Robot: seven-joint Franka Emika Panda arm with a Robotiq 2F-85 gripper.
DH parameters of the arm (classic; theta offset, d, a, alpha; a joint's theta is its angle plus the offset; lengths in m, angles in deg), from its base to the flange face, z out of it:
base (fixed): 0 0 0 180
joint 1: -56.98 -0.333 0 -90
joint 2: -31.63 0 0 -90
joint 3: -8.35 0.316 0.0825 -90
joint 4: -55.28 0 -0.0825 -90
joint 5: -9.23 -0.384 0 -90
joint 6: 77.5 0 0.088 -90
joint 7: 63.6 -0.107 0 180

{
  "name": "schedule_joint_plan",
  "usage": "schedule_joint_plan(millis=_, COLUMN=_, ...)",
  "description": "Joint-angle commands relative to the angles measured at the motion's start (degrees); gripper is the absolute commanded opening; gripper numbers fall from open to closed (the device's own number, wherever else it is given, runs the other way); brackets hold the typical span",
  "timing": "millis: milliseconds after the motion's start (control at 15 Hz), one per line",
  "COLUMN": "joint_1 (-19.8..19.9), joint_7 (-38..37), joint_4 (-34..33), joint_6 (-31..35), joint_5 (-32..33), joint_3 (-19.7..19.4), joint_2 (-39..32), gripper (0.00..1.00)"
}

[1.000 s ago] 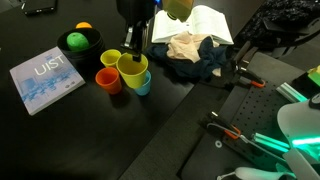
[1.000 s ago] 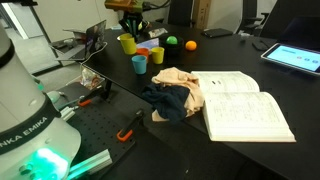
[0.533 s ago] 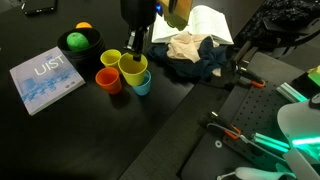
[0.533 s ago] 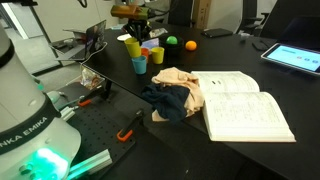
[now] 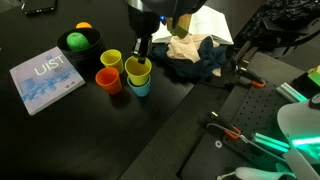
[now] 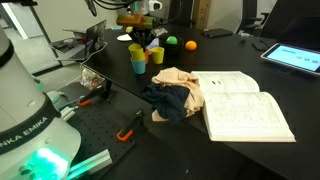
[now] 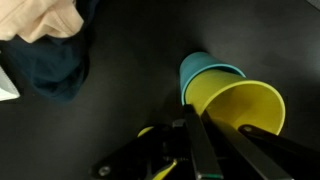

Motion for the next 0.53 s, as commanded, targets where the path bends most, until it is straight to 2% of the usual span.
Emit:
schedule_joint_plan(millis=0, joint_1=1.33, joint_7=0.32, joint_4=-0.41, joint_6=2.08, joint_5=2.03, joint_3=0.53, joint_2=-0.62, gripper=0.01)
schedule_joint_plan(millis=467, joint_1=1.52, joint_7=-0.09, joint_4=1.61, joint_6=2.65, joint_5=4.82, joint_3=0.67, joint_2=-0.68, gripper=0.01)
